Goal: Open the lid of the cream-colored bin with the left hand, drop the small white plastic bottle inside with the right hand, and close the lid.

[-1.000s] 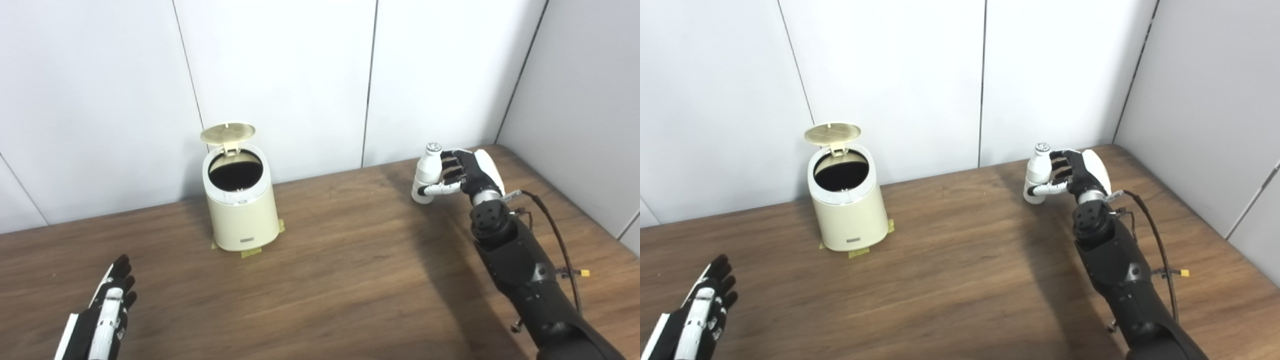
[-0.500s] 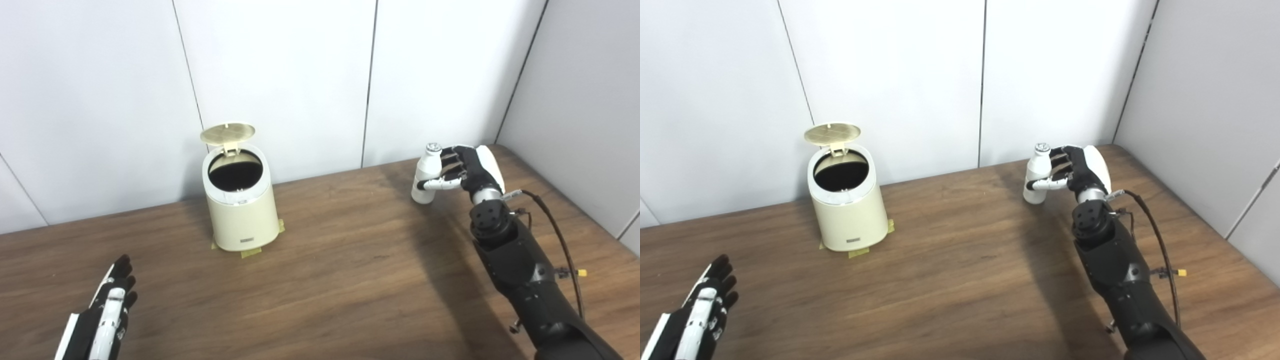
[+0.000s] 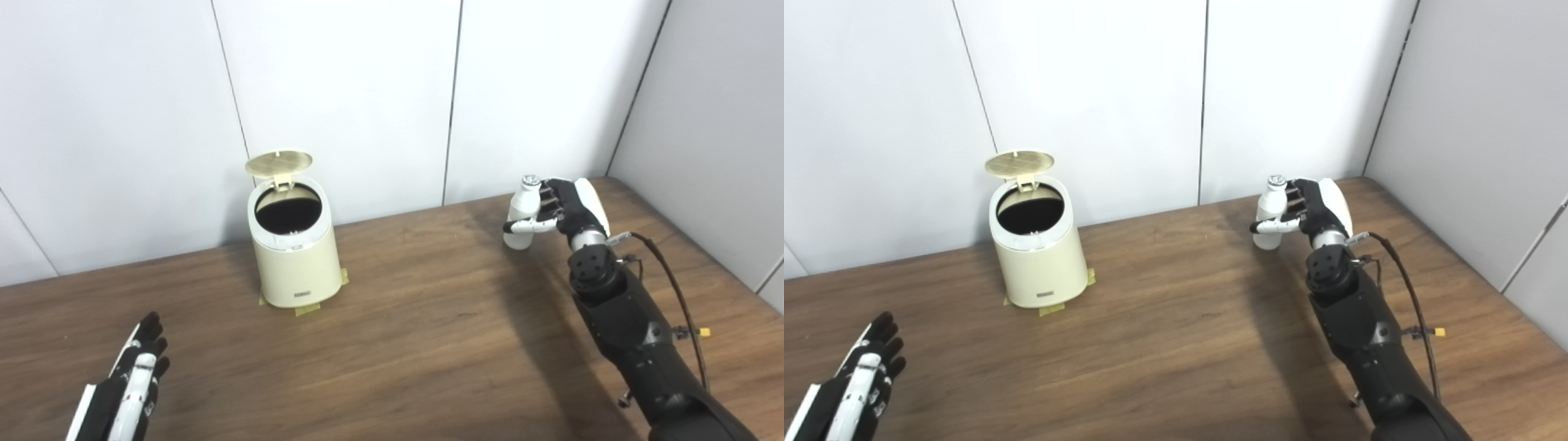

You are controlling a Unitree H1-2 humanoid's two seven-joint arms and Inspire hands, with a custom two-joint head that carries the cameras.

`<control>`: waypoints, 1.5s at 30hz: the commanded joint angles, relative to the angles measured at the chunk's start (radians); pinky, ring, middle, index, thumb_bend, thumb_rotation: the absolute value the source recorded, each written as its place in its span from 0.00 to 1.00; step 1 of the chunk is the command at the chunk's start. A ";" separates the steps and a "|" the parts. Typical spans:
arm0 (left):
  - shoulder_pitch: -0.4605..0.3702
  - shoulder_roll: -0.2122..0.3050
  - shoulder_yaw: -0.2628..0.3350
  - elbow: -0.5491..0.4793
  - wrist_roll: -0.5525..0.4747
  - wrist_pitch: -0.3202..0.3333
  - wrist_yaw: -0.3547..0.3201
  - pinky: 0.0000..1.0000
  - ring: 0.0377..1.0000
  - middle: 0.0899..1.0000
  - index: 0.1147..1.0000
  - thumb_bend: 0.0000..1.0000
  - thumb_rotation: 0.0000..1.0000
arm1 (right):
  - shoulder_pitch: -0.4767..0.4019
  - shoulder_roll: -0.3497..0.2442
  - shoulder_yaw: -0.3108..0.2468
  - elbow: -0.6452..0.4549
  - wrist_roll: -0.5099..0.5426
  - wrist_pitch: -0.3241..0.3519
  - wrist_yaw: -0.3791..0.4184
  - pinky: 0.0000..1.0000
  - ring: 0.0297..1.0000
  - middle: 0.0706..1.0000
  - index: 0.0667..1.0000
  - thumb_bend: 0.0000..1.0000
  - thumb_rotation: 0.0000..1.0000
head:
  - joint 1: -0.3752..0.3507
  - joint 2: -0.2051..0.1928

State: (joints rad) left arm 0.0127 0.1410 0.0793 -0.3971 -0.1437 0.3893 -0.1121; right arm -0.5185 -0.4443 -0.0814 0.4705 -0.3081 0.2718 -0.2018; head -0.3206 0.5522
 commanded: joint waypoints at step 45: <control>0.000 -0.085 -0.029 0.108 0.018 -0.201 0.025 0.95 0.95 0.95 0.98 0.49 0.73 | -0.106 0.128 0.133 -0.616 -0.116 0.047 0.141 0.37 0.41 0.44 0.47 0.52 0.00 | 0.160 -0.006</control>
State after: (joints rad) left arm 0.0281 0.0607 0.0563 -0.2852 -0.1353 0.2377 -0.0896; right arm -0.5563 -0.3209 0.0474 -0.1029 -0.4064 0.3167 -0.0658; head -0.1596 0.5461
